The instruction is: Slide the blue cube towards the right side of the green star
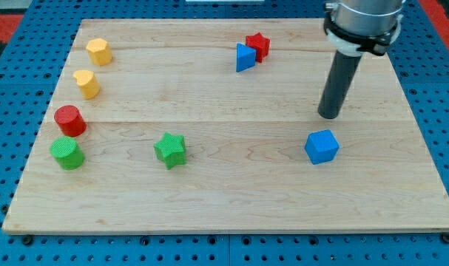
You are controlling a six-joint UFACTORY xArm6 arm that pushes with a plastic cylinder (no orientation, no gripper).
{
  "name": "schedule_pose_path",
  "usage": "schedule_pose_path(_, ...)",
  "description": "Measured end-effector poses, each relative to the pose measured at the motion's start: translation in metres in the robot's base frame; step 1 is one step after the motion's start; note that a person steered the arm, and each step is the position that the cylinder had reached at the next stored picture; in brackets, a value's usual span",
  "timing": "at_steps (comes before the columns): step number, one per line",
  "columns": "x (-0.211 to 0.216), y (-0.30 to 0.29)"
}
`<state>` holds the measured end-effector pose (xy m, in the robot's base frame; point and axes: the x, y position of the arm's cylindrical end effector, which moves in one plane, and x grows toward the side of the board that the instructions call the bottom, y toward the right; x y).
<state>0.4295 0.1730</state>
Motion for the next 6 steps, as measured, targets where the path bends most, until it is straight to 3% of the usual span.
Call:
schedule_pose_path(1, 0.034, 0.072)
schedule_pose_path(2, 0.068, 0.035)
schedule_pose_path(3, 0.071, -0.022)
schedule_pose_path(6, 0.079, -0.068)
